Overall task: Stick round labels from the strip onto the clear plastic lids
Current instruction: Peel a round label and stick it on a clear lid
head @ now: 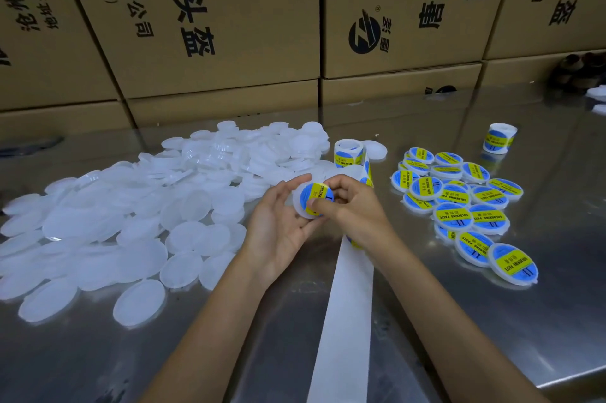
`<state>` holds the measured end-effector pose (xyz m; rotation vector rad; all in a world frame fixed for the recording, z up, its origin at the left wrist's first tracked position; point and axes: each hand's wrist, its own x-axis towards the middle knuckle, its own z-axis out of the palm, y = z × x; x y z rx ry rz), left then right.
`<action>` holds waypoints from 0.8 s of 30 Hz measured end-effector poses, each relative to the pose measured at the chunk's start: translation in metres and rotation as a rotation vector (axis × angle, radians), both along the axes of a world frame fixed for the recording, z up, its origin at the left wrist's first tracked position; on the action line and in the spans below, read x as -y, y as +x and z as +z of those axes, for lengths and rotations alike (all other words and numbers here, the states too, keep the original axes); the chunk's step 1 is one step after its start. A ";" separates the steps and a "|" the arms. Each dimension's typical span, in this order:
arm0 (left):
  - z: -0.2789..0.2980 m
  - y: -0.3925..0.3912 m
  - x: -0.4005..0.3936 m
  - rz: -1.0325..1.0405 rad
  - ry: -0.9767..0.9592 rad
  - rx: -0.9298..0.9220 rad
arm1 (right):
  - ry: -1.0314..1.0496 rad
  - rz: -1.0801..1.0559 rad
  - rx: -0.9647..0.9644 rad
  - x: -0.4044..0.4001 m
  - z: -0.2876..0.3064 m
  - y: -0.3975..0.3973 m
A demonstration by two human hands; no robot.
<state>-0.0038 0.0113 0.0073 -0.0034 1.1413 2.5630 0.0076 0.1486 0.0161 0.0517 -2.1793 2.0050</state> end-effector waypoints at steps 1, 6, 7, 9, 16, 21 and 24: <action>0.000 0.001 0.000 -0.001 -0.004 0.002 | 0.006 -0.020 -0.007 0.002 -0.003 0.000; 0.002 0.002 -0.003 -0.010 -0.049 -0.019 | 0.031 -0.070 -0.038 0.004 -0.010 -0.003; 0.003 0.003 -0.004 -0.008 -0.054 -0.025 | 0.030 -0.074 -0.043 0.004 -0.011 -0.003; 0.003 0.005 -0.006 -0.005 -0.059 -0.029 | 0.025 -0.072 -0.052 0.003 -0.012 -0.004; 0.006 0.010 -0.009 -0.003 -0.074 -0.036 | 0.041 -0.085 -0.078 0.004 -0.016 -0.003; 0.008 0.012 -0.011 0.012 -0.114 -0.050 | 0.101 -0.112 -0.092 0.004 -0.015 0.000; 0.009 0.012 -0.011 0.028 -0.158 -0.056 | 0.262 -0.166 -0.135 0.003 -0.017 0.002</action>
